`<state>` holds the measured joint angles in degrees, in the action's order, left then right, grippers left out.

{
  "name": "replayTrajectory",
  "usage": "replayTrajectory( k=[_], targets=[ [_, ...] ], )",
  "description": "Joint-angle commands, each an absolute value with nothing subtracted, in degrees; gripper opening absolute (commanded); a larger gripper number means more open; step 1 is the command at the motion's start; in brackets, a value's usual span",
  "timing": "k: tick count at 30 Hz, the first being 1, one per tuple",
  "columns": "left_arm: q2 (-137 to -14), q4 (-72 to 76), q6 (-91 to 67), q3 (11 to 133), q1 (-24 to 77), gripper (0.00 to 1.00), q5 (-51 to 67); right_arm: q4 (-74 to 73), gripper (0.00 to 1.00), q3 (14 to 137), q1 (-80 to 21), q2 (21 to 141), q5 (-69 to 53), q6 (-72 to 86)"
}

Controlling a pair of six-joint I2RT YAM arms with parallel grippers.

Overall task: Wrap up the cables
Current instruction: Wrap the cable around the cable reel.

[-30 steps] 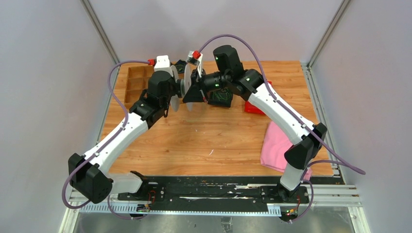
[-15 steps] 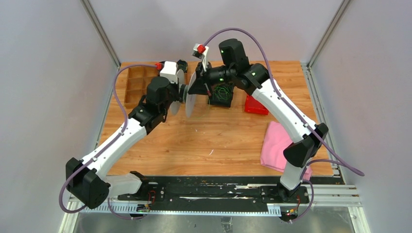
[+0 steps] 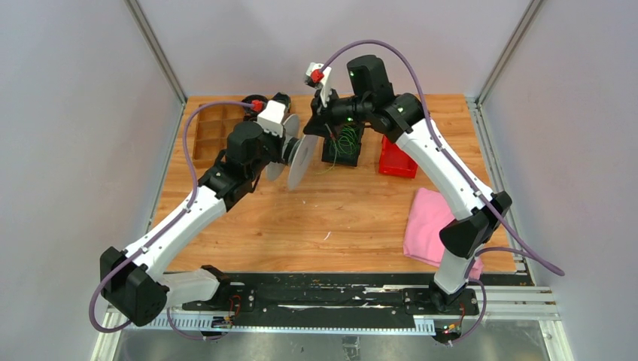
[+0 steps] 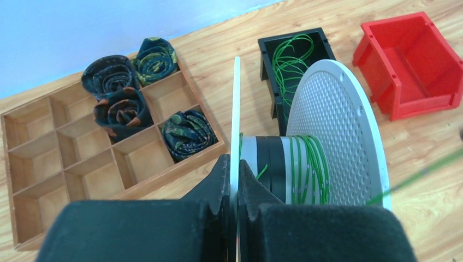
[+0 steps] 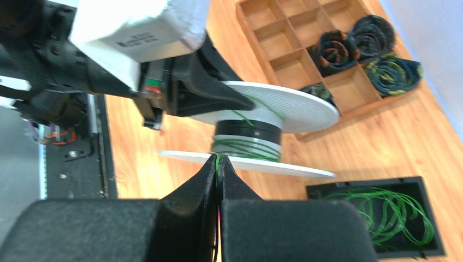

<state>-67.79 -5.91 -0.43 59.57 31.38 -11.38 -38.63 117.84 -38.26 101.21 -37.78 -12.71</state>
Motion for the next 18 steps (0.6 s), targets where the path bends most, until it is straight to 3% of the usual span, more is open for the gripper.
replayTrajectory(
  k=[1, 18],
  targets=[
    [-65.9, -5.3, 1.6, 58.9, 31.7, 0.0, -7.3, -38.5, 0.01, 121.5, -35.8, 101.1, -33.7, -19.7],
    [-65.0, -7.4, 2.5, 59.2, 31.7, 0.0, -0.5, -38.6, 0.01, 118.4, -31.9, 103.2, -32.2, -35.7]
  ],
)
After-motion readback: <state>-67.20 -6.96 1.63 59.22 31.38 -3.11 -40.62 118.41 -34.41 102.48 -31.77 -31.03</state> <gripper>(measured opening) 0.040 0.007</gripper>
